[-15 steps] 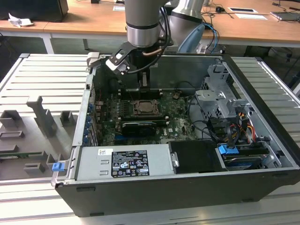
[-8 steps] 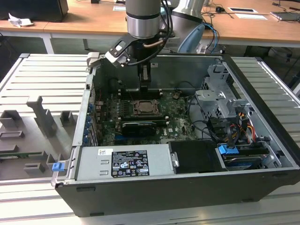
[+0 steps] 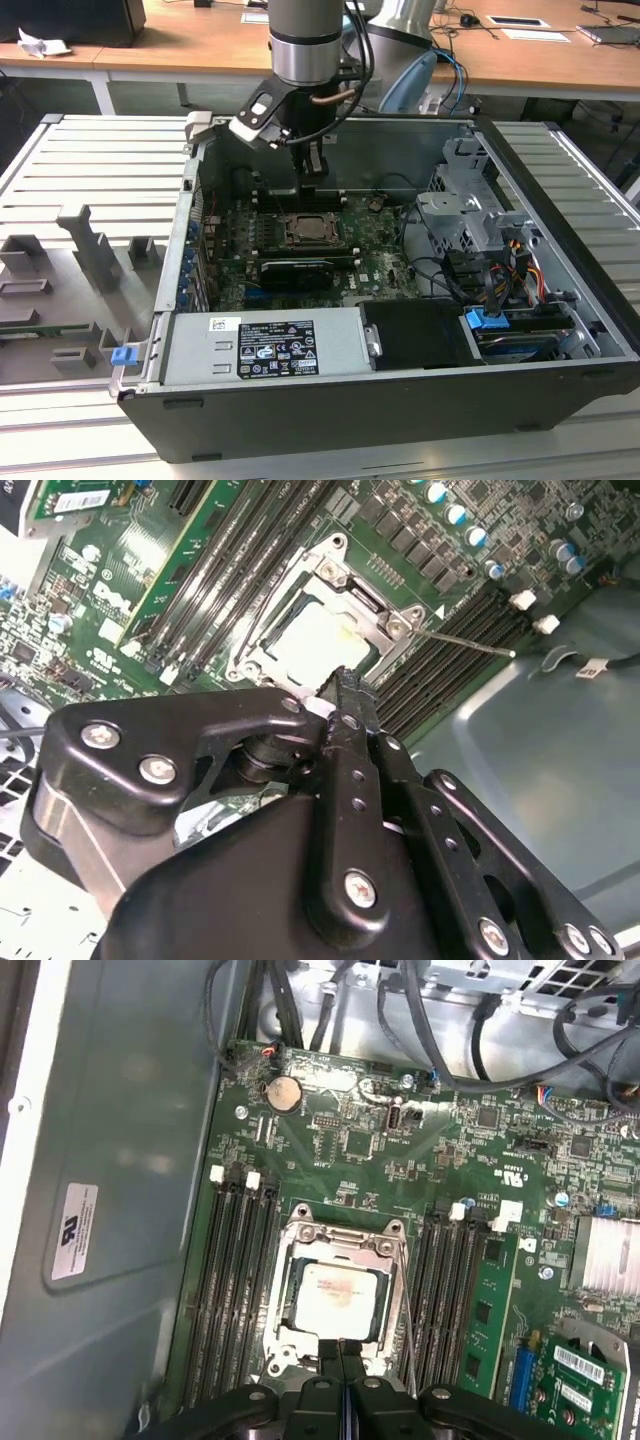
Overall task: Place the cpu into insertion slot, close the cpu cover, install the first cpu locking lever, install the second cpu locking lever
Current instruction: 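Install the first cpu locking lever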
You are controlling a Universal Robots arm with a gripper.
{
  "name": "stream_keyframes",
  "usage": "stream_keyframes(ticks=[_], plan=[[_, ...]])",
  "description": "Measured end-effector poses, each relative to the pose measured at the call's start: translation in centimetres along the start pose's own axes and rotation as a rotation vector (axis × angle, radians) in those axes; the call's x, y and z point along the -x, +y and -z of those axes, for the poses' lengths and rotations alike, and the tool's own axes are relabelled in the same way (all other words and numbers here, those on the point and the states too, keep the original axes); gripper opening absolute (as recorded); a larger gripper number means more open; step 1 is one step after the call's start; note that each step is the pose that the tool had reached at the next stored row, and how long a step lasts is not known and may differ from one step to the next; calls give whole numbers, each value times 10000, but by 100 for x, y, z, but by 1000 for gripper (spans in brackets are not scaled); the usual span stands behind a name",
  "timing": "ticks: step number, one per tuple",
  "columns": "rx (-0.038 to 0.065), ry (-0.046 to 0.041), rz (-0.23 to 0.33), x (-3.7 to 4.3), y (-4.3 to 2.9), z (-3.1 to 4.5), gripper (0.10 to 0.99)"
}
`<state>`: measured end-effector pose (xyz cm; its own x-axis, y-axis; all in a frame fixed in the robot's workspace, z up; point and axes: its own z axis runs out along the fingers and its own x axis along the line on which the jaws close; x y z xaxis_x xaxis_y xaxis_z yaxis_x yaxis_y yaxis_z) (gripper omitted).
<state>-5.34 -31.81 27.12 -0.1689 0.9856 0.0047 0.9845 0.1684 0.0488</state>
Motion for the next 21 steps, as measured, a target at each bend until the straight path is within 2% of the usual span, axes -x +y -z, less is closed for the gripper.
stream_keyframes(ticks=[3, 14, 21], plan=[[-3, 9, 291, 0, -1, -4, 106], [-14, 135, 2862, 0, -1, -5, 106], [-19, 189, 3980, 0, -1, -5, 106]])
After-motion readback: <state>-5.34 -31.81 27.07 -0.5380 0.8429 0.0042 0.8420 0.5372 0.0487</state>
